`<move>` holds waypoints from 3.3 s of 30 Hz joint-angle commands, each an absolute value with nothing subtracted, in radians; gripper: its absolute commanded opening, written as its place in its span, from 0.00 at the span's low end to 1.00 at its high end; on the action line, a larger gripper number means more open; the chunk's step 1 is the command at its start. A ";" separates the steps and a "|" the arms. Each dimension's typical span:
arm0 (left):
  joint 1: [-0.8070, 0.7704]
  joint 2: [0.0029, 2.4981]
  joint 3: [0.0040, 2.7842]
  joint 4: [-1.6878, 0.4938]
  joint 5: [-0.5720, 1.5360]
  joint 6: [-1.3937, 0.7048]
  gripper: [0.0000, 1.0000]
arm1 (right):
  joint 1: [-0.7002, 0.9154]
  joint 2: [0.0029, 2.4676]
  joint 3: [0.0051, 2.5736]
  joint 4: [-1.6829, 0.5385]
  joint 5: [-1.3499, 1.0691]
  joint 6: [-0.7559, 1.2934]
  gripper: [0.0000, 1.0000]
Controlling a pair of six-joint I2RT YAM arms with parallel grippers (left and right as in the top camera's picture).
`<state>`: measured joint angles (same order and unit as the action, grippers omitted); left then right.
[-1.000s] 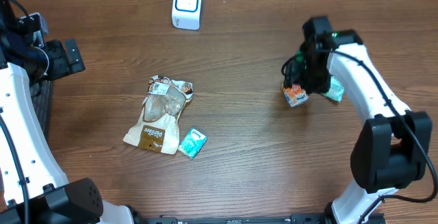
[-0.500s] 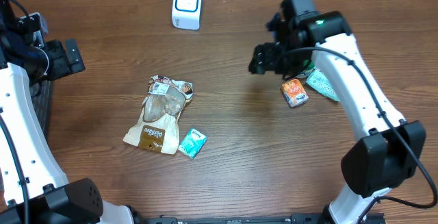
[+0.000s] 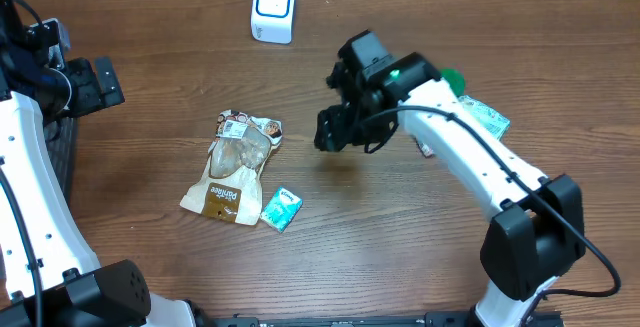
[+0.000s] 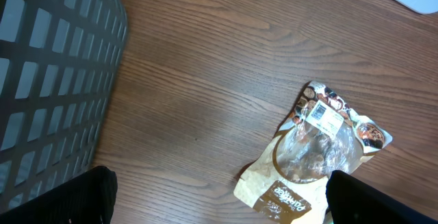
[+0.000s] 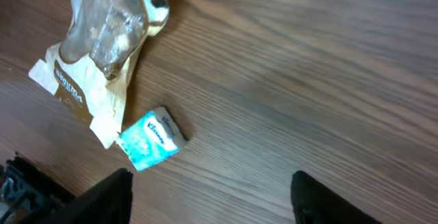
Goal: Scan the item barcode
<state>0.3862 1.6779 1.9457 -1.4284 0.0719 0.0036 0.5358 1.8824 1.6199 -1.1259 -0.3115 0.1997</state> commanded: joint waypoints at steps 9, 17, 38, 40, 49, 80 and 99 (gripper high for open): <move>0.383 1.675 1.957 -1.428 0.078 0.020 1.00 | 0.613 1.876 1.428 -0.907 -0.457 0.323 0.47; 0.383 1.675 1.957 -1.428 0.078 0.020 1.00 | 0.681 1.876 1.329 -0.810 -0.473 0.426 0.46; 0.383 1.675 1.957 -1.428 0.078 0.020 1.00 | 0.703 2.033 1.327 -0.670 -0.586 0.317 0.37; 0.383 1.675 1.957 -1.428 0.078 0.020 1.00 | 0.710 2.041 1.327 -0.671 -0.586 0.317 0.36; 0.383 1.675 1.957 -1.428 0.078 0.020 1.00 | 0.715 2.086 1.328 -0.667 -0.574 0.380 0.30; 0.383 1.675 1.957 -1.428 0.078 0.020 1.00 | 0.563 1.932 1.328 -0.719 -0.189 0.849 0.07; 0.383 1.675 1.957 -1.428 0.078 0.020 1.00 | 0.473 1.938 1.518 -0.812 -0.282 -0.271 0.52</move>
